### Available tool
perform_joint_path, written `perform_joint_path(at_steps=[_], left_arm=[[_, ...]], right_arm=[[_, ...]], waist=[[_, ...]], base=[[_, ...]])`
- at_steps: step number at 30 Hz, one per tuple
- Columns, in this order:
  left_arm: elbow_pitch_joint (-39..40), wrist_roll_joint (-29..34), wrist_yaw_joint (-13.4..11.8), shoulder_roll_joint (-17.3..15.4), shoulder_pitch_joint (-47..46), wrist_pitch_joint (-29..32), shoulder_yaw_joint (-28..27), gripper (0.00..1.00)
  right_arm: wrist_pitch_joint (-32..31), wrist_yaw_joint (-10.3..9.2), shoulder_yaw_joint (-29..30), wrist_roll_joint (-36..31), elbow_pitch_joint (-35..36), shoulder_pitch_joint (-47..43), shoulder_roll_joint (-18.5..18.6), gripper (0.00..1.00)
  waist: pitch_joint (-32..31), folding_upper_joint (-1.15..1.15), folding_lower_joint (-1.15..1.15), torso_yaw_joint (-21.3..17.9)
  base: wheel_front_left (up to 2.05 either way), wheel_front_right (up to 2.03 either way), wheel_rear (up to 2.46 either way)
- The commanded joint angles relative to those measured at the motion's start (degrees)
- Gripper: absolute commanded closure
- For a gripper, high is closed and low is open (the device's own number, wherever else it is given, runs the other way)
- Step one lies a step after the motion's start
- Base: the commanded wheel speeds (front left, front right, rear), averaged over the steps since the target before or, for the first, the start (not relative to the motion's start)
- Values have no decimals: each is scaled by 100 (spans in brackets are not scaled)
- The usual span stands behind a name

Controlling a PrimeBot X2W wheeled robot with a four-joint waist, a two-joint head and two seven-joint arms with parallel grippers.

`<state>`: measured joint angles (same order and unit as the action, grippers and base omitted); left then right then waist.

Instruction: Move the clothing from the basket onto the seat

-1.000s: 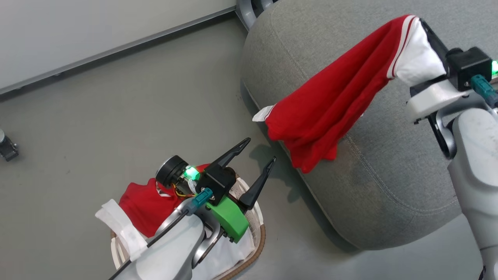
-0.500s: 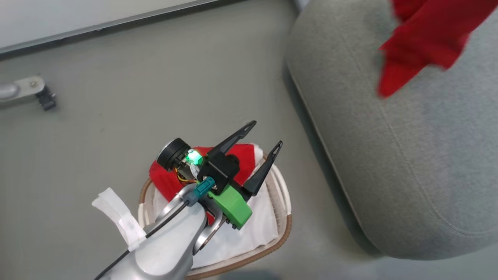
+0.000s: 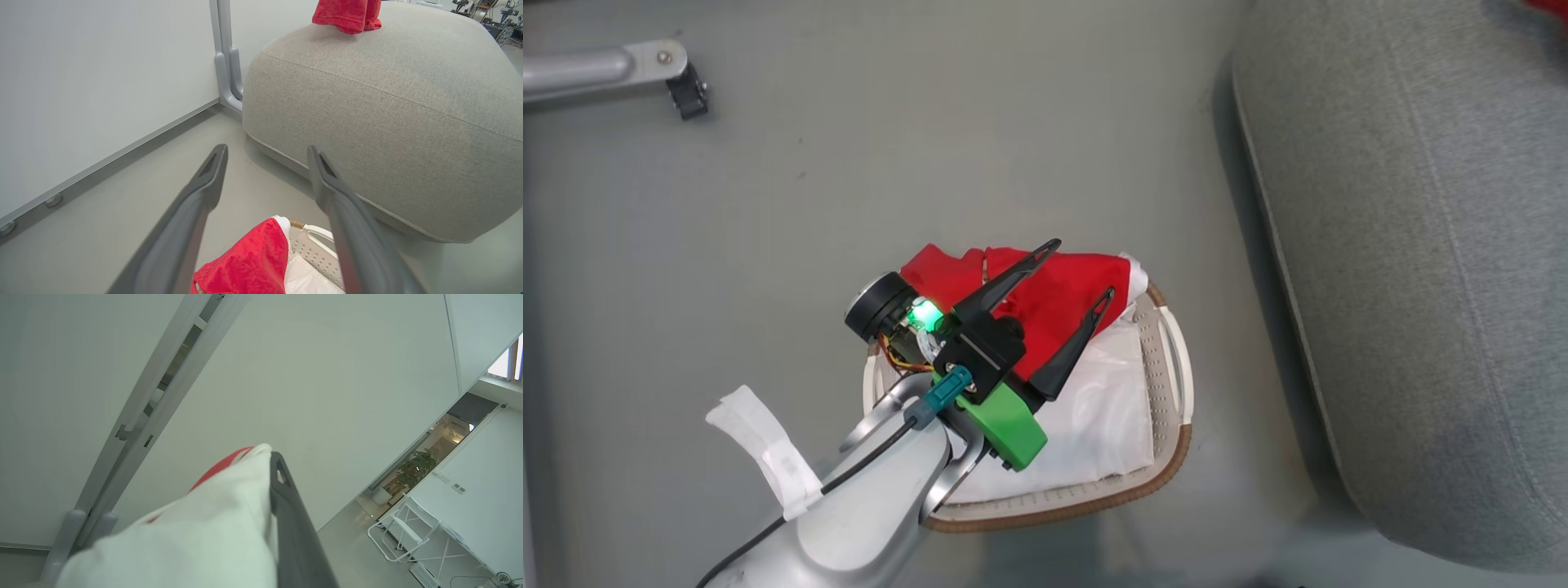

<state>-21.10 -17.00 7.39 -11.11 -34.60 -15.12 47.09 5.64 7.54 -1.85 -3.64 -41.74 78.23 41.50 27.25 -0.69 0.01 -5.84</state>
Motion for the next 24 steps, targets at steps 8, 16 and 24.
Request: perform_joint_path(at_steps=[8,16,24], left_arm=[[-24,35,17,-84,-146,-4,-5,0],[-81,42,17,-134,-5,-5,-61,0],[-99,83,17,-232,88,-5,-155,0]], right_arm=[[565,-10,1014,-345,-1299,-1097,-564,100],[884,-10,1938,-677,-2009,-2111,-965,100],[957,-10,2520,-913,-1418,-2782,-1533,0]], waist=[[473,69,-1,257],[380,69,-1,172],[259,69,-1,-68]], base=[[0,0,0],[0,0,0],[0,0,0]])
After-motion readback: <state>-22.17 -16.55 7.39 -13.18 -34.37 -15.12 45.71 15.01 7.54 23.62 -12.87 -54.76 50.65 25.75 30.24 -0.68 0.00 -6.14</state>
